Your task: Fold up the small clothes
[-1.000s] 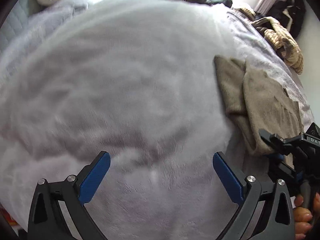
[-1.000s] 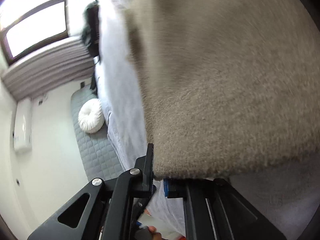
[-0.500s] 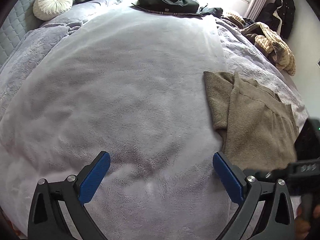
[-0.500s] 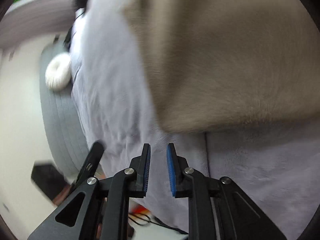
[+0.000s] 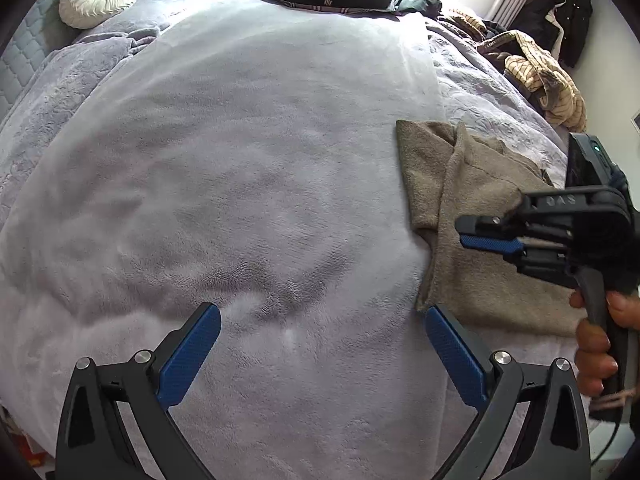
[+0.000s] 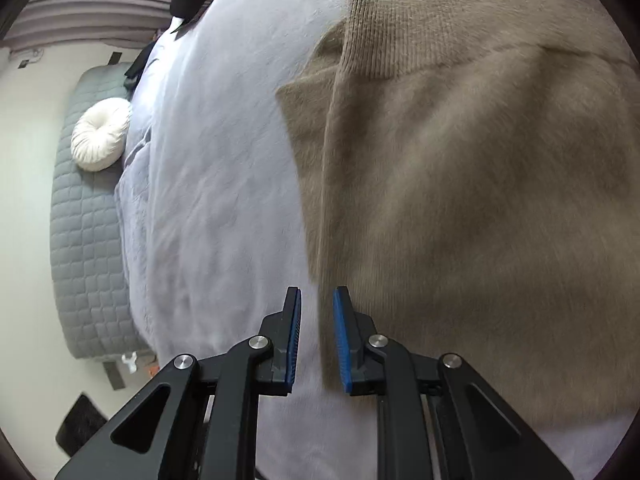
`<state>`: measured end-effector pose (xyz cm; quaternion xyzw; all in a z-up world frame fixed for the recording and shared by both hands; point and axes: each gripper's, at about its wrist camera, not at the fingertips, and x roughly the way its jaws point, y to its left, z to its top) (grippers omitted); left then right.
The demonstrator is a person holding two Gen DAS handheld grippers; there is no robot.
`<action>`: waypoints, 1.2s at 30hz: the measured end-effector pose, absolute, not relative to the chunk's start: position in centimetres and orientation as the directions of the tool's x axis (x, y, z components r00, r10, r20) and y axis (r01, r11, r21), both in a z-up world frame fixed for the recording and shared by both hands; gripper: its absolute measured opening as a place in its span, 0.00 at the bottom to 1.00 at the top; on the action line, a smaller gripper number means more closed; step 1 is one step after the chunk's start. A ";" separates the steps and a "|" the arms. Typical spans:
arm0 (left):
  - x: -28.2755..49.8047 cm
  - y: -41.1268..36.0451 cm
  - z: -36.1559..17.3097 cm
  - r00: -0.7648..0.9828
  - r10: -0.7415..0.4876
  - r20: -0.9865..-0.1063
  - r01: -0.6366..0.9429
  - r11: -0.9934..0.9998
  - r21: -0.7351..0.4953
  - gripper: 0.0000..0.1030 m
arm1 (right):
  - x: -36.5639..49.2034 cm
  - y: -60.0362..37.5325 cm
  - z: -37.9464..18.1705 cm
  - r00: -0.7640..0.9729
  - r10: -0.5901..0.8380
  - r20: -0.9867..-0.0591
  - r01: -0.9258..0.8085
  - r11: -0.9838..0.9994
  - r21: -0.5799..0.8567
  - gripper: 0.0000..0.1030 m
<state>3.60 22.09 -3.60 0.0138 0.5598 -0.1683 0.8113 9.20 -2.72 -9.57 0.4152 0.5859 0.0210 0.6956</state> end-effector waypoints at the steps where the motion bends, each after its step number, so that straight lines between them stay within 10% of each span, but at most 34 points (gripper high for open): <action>1: 3.5 21.9 -3.4 0.307 -0.263 -0.915 0.290 0.941 -0.173 1.00 | 8.2 -2.9 -9.1 0.311 0.521 -0.795 0.462 0.648 0.605 0.19; 3: 3.1 21.5 -3.0 0.297 -0.270 -0.916 0.294 0.939 -0.181 1.00 | 6.3 -3.5 -8.4 0.322 0.527 -0.786 0.471 0.631 0.616 0.19; 7: 2.2 20.4 -2.3 0.280 -0.269 -0.922 0.317 0.932 -0.175 1.00 | 3.2 -4.5 -6.3 0.342 0.508 -0.791 0.474 0.633 0.612 0.55; 36: -1.3 17.3 2.0 0.199 -0.292 -0.936 0.468 0.867 -0.171 1.00 | -11.8 -8.2 -1.4 0.425 0.328 -0.844 0.591 0.606 0.532 0.77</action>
